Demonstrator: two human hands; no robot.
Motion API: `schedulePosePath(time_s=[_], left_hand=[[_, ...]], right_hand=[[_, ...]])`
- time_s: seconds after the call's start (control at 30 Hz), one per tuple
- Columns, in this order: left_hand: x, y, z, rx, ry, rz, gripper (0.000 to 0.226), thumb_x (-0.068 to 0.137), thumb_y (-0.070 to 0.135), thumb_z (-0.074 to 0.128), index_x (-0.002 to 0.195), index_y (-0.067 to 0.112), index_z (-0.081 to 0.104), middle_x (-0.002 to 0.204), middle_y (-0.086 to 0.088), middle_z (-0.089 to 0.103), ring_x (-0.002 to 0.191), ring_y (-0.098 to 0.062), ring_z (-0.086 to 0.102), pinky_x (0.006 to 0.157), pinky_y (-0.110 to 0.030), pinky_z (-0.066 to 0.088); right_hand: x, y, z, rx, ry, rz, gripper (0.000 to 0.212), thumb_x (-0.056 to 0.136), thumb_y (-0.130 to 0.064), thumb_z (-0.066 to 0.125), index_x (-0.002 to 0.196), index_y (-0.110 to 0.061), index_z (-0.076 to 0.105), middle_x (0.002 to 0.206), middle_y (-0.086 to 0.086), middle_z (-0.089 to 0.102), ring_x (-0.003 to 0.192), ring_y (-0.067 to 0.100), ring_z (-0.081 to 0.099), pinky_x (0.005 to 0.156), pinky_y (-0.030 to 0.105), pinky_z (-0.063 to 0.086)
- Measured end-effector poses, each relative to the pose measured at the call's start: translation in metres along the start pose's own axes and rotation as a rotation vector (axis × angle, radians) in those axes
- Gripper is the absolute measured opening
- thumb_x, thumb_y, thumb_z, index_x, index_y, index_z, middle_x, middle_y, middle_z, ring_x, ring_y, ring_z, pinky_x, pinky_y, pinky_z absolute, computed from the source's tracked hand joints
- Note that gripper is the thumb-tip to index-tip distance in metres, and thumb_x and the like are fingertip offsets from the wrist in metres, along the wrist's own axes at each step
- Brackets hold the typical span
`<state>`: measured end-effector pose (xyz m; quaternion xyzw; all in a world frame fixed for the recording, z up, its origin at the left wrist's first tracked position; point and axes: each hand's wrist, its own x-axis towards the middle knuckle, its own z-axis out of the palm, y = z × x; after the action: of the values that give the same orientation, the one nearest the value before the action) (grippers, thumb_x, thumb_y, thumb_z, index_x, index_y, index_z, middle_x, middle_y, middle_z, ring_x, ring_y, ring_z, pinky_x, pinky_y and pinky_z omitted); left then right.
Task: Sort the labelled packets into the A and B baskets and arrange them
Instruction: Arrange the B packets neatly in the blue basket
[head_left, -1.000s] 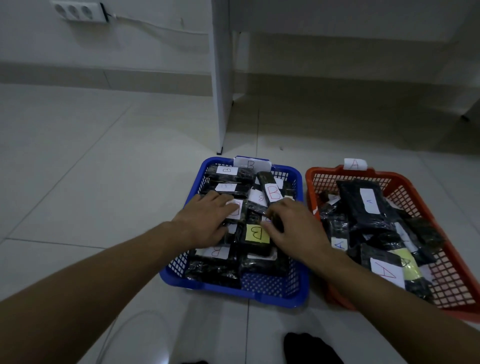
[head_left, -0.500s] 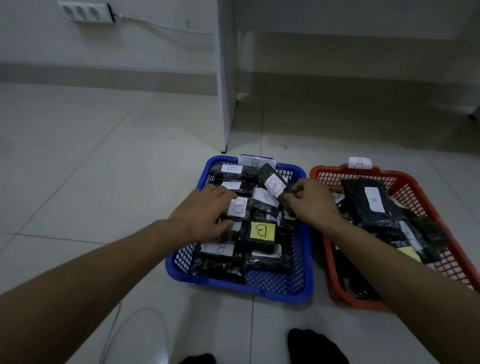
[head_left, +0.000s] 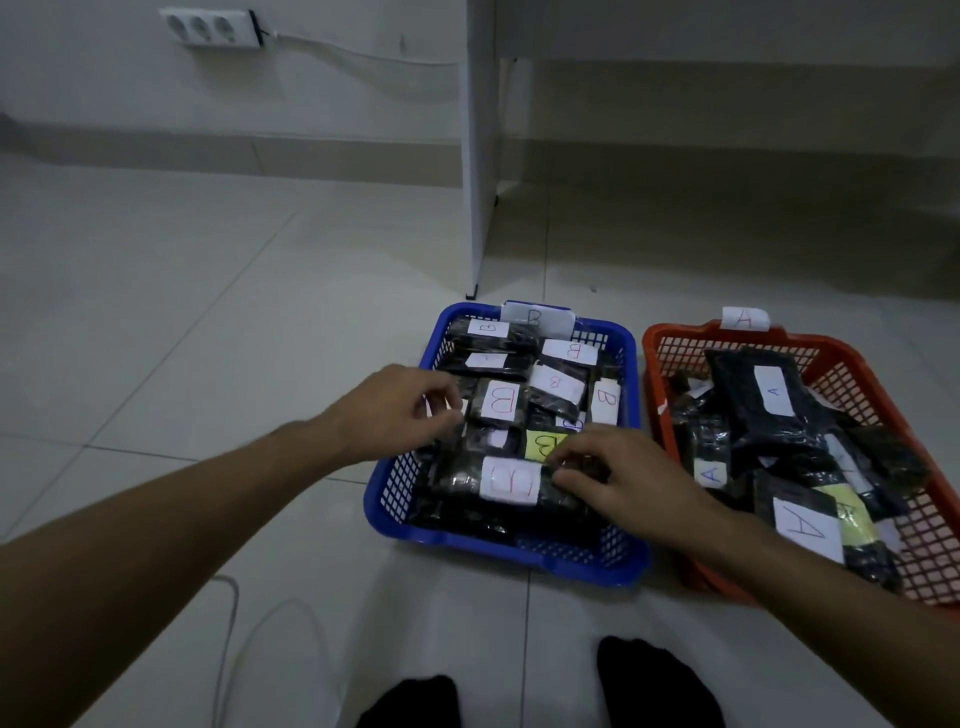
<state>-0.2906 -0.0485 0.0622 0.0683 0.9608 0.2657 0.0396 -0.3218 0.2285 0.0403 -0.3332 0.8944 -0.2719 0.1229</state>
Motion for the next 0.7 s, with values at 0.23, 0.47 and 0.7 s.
schedulePosePath(time_s=[0.23,0.47,0.7], left_hand=[[-0.004,0.004,0.016,-0.013,-0.307,-0.029,0.028,0.083,0.038,0.073,0.108,0.026,0.07,0.098,0.013,0.071,0.085,-0.002,0.065,0.079,-0.022,0.054],[-0.005,0.007,0.02,-0.121,-0.418,-0.101,0.029,0.078,0.026,0.08,0.104,0.025,0.069,0.098,0.009,0.07,0.09,-0.008,0.065,0.079,-0.022,0.053],[-0.014,-0.018,-0.046,-0.256,-0.159,-0.301,0.028,0.076,0.014,0.081,0.099,0.021,0.067,0.097,0.0,0.072,0.088,-0.017,0.068,0.066,-0.025,0.054]], right_hand=[[0.001,-0.004,0.007,0.066,0.003,0.041,0.017,0.097,-0.03,0.061,0.108,-0.027,0.072,0.095,-0.023,0.06,0.091,-0.004,0.058,0.075,0.011,0.044],[0.006,-0.009,0.023,0.263,0.008,0.066,0.014,0.094,-0.036,0.064,0.105,-0.029,0.071,0.1,-0.018,0.067,0.089,-0.003,0.062,0.083,0.028,0.055],[0.002,-0.033,0.034,-0.153,0.044,-0.112,0.016,0.095,-0.043,0.057,0.104,-0.031,0.051,0.099,-0.016,0.049,0.087,0.006,0.055,0.072,0.03,0.05]])
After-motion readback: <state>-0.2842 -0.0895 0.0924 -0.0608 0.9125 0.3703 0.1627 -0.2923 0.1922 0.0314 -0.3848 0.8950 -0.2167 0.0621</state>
